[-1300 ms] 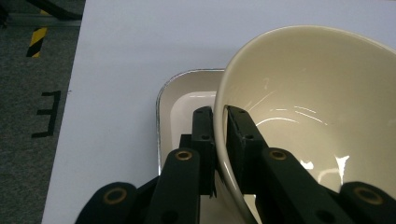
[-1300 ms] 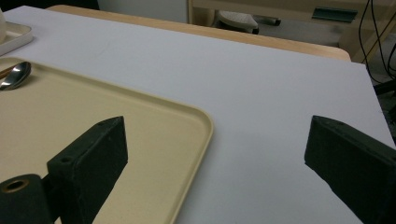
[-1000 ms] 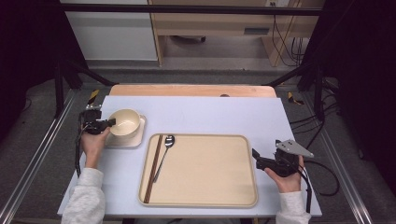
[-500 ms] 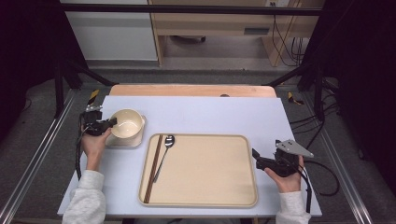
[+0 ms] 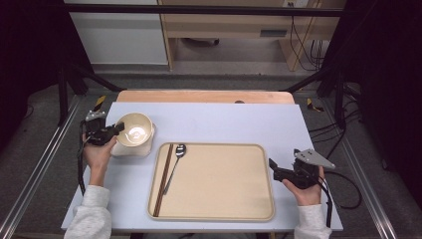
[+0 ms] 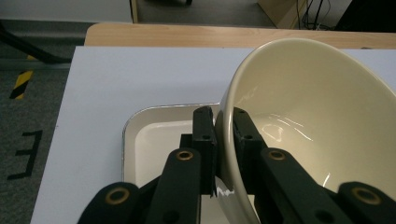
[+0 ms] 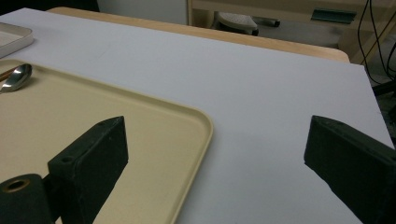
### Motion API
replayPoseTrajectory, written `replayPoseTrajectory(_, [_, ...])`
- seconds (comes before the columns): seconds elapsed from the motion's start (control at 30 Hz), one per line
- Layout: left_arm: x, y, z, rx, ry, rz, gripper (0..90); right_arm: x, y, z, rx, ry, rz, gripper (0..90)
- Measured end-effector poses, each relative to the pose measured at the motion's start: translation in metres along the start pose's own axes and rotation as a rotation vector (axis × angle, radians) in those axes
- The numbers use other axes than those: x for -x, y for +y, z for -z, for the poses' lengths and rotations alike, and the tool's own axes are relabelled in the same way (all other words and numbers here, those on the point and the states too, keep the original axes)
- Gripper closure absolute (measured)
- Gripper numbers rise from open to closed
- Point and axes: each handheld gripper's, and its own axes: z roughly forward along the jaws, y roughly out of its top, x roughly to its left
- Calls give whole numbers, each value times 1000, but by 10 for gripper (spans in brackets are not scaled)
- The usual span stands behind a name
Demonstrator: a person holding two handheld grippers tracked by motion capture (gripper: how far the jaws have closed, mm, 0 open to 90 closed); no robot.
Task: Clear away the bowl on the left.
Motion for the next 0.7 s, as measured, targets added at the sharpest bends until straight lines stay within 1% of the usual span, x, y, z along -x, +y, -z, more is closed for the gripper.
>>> replayPoseTrajectory(0.03, [1,1,3,3,-3,-8,825,0,0,0,2,0,-1,66])
replayPoseTrajectory(0.07, [4,1,7,3,-9,0,825,0,0,0,4,0,0,65])
replayPoseTrajectory(0.2, [7,2,14,17,-13,1,825,0,0,0,2,-2,0,64])
replayPoseTrajectory(0.23, [9,2,16,24,-14,-4,825,0,0,0,2,-2,0,64])
replayPoseTrajectory(0.27, [9,3,18,38,-18,-23,825,0,0,0,3,-1,1,63])
replayPoseTrajectory(0.33, [13,4,23,50,-23,-35,825,0,0,0,2,-1,2,63])
replayPoseTrajectory(0.5, [18,4,31,66,-35,-38,825,0,0,1,5,0,0,61])
replayPoseTrajectory(0.67, [27,4,41,88,-48,-52,825,0,1,2,9,-1,2,61])
replayPoseTrajectory(0.7, [27,4,41,88,-48,-52,825,0,1,2,9,-1,2,61])
